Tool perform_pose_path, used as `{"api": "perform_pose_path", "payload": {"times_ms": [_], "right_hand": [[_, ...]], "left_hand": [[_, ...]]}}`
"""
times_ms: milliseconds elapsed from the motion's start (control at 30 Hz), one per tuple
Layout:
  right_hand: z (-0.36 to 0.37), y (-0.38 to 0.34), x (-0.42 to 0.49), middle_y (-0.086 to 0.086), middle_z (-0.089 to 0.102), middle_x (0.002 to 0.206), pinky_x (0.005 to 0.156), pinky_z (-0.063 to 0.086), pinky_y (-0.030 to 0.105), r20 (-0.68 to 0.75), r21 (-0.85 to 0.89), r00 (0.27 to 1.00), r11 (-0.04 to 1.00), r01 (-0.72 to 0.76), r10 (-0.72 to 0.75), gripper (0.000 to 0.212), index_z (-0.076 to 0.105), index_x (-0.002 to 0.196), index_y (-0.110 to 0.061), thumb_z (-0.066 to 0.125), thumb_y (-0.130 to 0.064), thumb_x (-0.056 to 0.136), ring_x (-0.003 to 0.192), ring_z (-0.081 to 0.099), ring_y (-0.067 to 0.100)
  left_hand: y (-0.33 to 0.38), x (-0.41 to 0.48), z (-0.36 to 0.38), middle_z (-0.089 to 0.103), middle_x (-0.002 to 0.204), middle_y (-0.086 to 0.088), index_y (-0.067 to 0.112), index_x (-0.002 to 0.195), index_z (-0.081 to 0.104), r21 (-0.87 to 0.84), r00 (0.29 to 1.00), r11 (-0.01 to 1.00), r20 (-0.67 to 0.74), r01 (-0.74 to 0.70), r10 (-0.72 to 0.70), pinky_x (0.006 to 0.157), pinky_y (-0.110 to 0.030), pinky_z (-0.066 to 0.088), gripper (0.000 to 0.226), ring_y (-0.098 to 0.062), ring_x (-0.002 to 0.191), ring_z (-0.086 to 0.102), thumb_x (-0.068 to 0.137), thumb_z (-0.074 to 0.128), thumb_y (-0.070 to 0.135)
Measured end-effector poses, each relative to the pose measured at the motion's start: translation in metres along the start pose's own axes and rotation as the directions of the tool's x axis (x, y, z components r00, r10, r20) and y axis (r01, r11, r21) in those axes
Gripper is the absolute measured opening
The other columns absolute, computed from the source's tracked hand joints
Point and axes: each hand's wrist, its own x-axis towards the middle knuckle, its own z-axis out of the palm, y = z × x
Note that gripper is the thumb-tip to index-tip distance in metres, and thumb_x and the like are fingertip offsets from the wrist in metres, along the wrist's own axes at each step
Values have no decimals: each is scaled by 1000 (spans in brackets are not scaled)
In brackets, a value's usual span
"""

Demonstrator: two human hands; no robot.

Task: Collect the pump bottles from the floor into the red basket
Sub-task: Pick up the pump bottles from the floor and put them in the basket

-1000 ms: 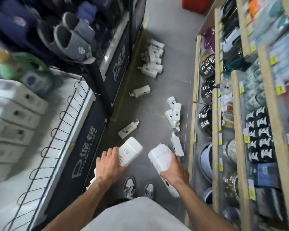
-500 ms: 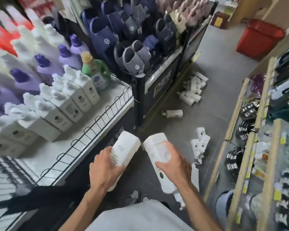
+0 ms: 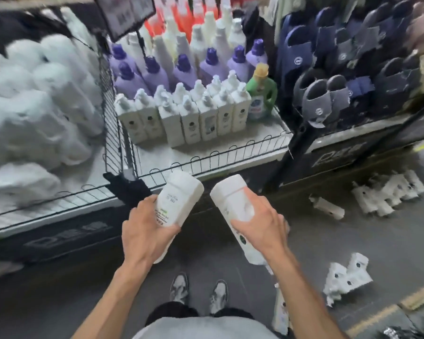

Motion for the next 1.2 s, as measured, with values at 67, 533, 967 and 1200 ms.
{"api": "perform_pose_path", "payload": {"times_ms": [67, 533, 967, 1200], "right_hand": [[9, -23, 3, -14, 54, 134, 80, 42, 38, 32, -16, 998, 998, 53, -52, 86, 27, 149, -53, 67, -57, 73, 104, 64, 34], [132, -233, -33, -13, 59, 133, 83, 50, 41, 207, -113, 865, 868, 484, -456, 93, 30, 153, -49, 72, -53, 69, 105, 66, 24], [247, -413, -103, -12, 57, 130, 82, 54, 39, 438, -117, 549, 560, 820, -712, 94, 27, 155, -48, 70, -55, 72, 97, 66, 22], [317, -516, -137, -8, 55, 136, 78, 55, 35, 533, -14, 305, 352, 936, -789, 93, 27, 156, -49, 71, -54, 74, 98, 63, 18]], "left_hand": [[-20, -6, -15, 63, 113, -2, 22, 137, 51, 9, 998, 999, -35, 51, -51, 83, -46, 51, 85, -29, 102, 58, 61, 77, 49], [-208, -65, -121, 60, 108, 4, 28, 131, 49, -76, 892, 932, -270, 355, -362, 85, -43, 46, 76, -23, 98, 55, 62, 78, 44], [-377, -128, -210, 60, 114, 1, 27, 129, 50, -165, 647, 745, -398, 647, -650, 86, -44, 42, 73, -29, 106, 53, 65, 81, 42], [-437, -156, -244, 59, 118, 4, 31, 130, 46, -301, 416, 563, -433, 769, -800, 88, -43, 45, 77, -27, 111, 54, 62, 80, 45]]}}
